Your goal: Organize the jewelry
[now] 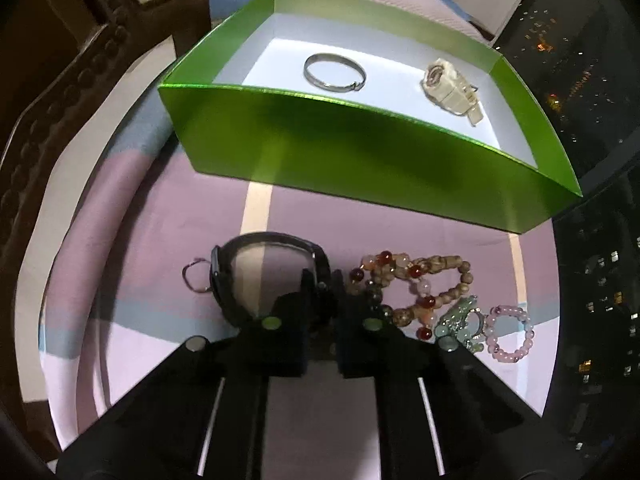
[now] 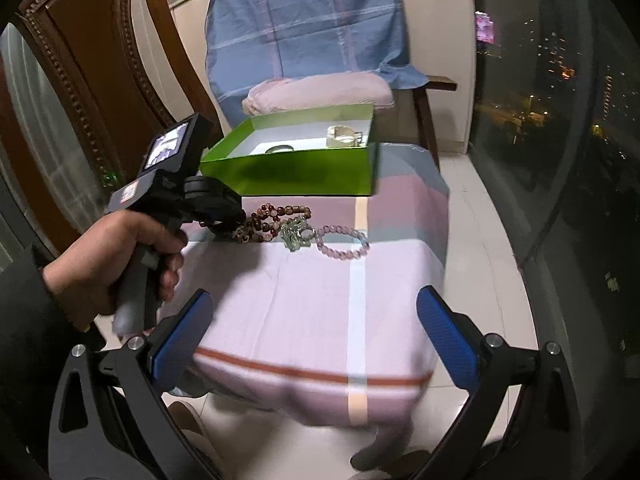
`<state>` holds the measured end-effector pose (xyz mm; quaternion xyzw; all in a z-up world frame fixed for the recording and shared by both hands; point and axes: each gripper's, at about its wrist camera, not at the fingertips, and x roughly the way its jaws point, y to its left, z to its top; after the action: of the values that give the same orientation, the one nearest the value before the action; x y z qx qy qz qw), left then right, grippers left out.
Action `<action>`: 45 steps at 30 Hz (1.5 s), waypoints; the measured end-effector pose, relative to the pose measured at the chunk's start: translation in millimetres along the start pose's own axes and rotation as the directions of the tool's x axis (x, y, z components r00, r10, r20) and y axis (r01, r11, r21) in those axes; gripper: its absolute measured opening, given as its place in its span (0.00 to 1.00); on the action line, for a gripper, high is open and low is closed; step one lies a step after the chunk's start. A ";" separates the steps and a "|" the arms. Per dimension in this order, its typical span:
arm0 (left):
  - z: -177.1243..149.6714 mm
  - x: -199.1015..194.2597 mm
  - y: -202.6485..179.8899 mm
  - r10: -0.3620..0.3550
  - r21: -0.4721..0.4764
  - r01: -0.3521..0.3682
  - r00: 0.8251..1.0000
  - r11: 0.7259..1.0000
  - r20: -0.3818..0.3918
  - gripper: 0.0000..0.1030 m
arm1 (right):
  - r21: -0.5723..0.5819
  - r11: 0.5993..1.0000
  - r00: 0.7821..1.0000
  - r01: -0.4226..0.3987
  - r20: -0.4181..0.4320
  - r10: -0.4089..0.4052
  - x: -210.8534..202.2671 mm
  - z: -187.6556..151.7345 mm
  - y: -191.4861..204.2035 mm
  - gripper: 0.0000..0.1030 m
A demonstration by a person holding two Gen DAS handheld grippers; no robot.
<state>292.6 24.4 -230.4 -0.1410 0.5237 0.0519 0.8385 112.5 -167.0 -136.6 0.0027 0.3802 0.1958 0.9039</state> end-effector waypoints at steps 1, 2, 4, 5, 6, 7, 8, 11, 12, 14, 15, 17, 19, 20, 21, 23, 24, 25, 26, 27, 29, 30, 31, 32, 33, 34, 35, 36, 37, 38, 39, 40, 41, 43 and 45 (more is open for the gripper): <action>-1.6 -6.4 1.2 -0.026 0.004 0.026 1.000 1.000 0.012 0.08 | -0.015 1.000 1.000 -0.010 -0.016 0.010 8.6 4.7 2.2 0.92; -3.8 -15.4 1.7 -0.041 0.010 0.041 0.999 0.999 0.030 0.08 | -0.041 0.999 0.999 -0.032 -0.035 0.031 21.0 11.4 6.9 0.91; -12.4 -51.8 3.9 -0.059 0.042 0.054 0.992 0.998 0.112 0.08 | -0.070 0.996 0.998 -0.050 -0.049 0.047 37.7 18.9 12.4 0.84; -17.1 -68.7 6.5 -0.086 0.051 0.080 0.985 0.996 0.148 0.08 | -0.092 0.994 0.997 -0.055 -0.066 0.049 52.5 24.2 16.6 0.81; -21.8 -85.7 9.4 -0.118 0.061 0.109 0.977 0.992 0.179 0.08 | -0.105 0.993 0.995 -0.059 -0.080 0.051 64.4 28.1 19.5 0.74; -30.2 -107.9 14.7 -0.146 0.071 0.134 0.965 0.988 0.217 0.08 | -0.111 0.992 0.994 -0.063 -0.097 0.052 77.5 32.6 20.7 0.67; -39.3 -131.3 20.7 -0.177 0.076 0.163 0.949 0.984 0.259 0.08 | -0.109 0.992 0.991 -0.067 -0.125 0.053 94.8 37.7 21.7 0.64; -62.8 -179.5 38.0 -0.238 0.089 0.221 0.914 0.971 0.328 0.08 | -0.098 0.992 0.982 -0.079 -0.179 0.060 134.4 48.1 23.4 0.49; -70.2 -191.6 44.5 -0.245 0.087 0.229 0.906 0.970 0.346 0.08 | -0.107 0.991 0.980 -0.082 -0.189 0.061 143.2 49.3 24.9 0.38; -83.3 -210.1 55.4 -0.250 0.078 0.238 0.894 0.968 0.372 0.08 | -0.109 0.990 0.970 -0.094 -0.235 0.067 162.5 48.9 27.5 0.16; -88.4 -215.1 58.8 -0.252 0.075 0.241 0.890 0.968 0.381 0.08 | -0.102 0.989 0.966 -0.105 -0.247 0.077 167.5 46.9 27.1 0.06; -96.1 -224.2 64.6 -0.248 0.073 0.239 0.884 0.968 0.396 0.08 | -0.099 0.990 0.965 -0.104 -0.250 0.076 168.8 43.7 29.7 0.06; -99.9 -230.3 66.4 -0.253 0.081 0.241 0.878 0.967 0.407 0.08 | -0.080 0.988 0.963 -0.133 -0.247 0.110 158.8 40.0 34.4 0.06; -100.4 -231.1 67.5 -0.260 0.084 0.248 0.873 0.965 0.412 0.08 | -0.071 0.986 0.961 -0.153 -0.243 0.131 152.7 38.3 37.1 0.06; -102.5 -232.0 66.3 -0.265 0.089 0.251 0.871 0.964 0.414 0.08 | -0.063 0.980 0.956 -0.186 -0.243 0.166 145.2 35.4 41.3 0.06; -97.7 -225.2 63.7 -0.272 0.095 0.256 0.870 0.962 0.412 0.08 | -0.057 0.965 0.932 -0.255 -0.282 0.229 139.0 27.0 49.6 0.06; -97.6 -222.6 63.2 -0.280 0.097 0.264 0.871 0.960 0.404 0.08 | -0.057 0.958 0.918 -0.281 -0.307 0.251 137.9 22.4 52.6 0.07; -99.0 -222.4 65.6 -0.286 0.099 0.269 0.871 0.958 0.399 0.08 | -0.058 0.958 0.913 -0.281 -0.324 0.248 136.4 18.5 54.6 0.19; -98.5 -218.7 64.5 -0.290 0.101 0.272 0.873 0.957 0.392 0.08 | -0.058 0.964 0.920 -0.259 -0.318 0.228 133.3 17.8 53.0 0.28; -98.1 -215.9 63.9 -0.294 0.101 0.277 0.874 0.956 0.388 0.08 | -0.054 0.972 0.936 -0.230 -0.286 0.206 128.2 20.3 48.2 0.38; -98.0 -214.0 64.7 -0.299 0.102 0.282 0.874 0.954 0.383 0.08 | -0.063 0.984 0.973 -0.166 -0.170 0.153 113.5 30.6 35.7 0.38; -97.7 -212.9 64.3 -0.300 0.104 0.282 0.874 0.954 0.381 0.08 | -0.073 0.989 0.984 -0.128 -0.135 0.118 111.5 37.1 30.0 0.38; -96.9 -211.3 64.4 -0.301 0.105 0.282 0.875 0.954 0.380 0.08 | -0.079 0.993 0.990 -0.088 -0.118 0.079 112.6 43.8 23.2 0.38; -96.7 -211.2 65.1 -0.301 0.104 0.283 0.875 0.953 0.378 0.08 | -0.083 0.994 0.991 -0.072 -0.121 0.062 115.4 47.5 20.0 0.38; -96.5 -210.5 65.5 -0.303 0.105 0.285 0.875 0.953 0.377 0.08 | -0.092 0.994 0.990 -0.060 -0.129 0.048 121.3 52.0 17.4 0.38; -96.3 -210.3 64.7 -0.306 0.108 0.287 0.875 0.952 0.376 0.08 | -0.111 0.993 0.990 -0.048 -0.138 0.033 130.3 57.1 16.0 0.38; -96.3 -210.0 64.8 -0.308 0.111 0.287 0.875 0.951 0.375 0.08 | -0.128 0.991 0.989 -0.041 -0.146 0.022 136.8 59.3 16.2 0.38; -96.0 -209.8 64.2 -0.308 0.112 0.287 0.875 0.951 0.374 0.08 | -0.146 0.989 0.988 -0.036 -0.157 0.013 142.3 59.3 15.6 0.38; -95.6 -209.8 64.4 -0.310 0.113 0.289 0.875 0.951 0.373 0.08 | -0.162 0.986 0.984 -0.034 -0.176 0.005 149.7 59.9 15.8 0.38; -95.1 -209.4 63.8 -0.310 0.115 0.288 0.875 0.951 0.372 0.08 | -0.179 0.983 0.980 -0.035 -0.199 -0.001 158.3 59.7 15.6 0.38; -95.0 -208.9 63.7 -0.309 0.115 0.287 0.876 0.951 0.370 0.08 | -0.191 0.981 0.978 -0.038 -0.210 -0.003 163.7 60.1 15.5 0.38; -94.7 -208.1 63.5 -0.309 0.115 0.287 0.877 0.951 0.367 0.08 | -0.205 0.978 0.976 -0.041 -0.217 -0.005 169.4 60.8 17.7 0.38; -94.4 -207.1 63.2 -0.309 0.115 0.287 0.878 0.951 0.366 0.08 | -0.222 0.974 0.973 -0.048 -0.229 -0.004 172.8 61.9 16.0 0.38; -93.4 -204.9 63.4 -0.306 0.113 0.285 0.881 0.952 0.361 0.08 | -0.237 0.969 0.968 -0.064 -0.250 0.003 180.8 61.4 16.0 0.37; -93.0 -202.8 62.5 -0.306 0.113 0.284 0.883 0.952 0.355 0.08 | -0.254 0.965 0.961 -0.072 -0.275 -0.001 186.5 59.5 18.2 0.37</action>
<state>107.1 69.3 -99.0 -0.1825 0.3307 -0.0659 0.9236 265.3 -75.2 -219.5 -0.1364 0.4718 0.2591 0.8317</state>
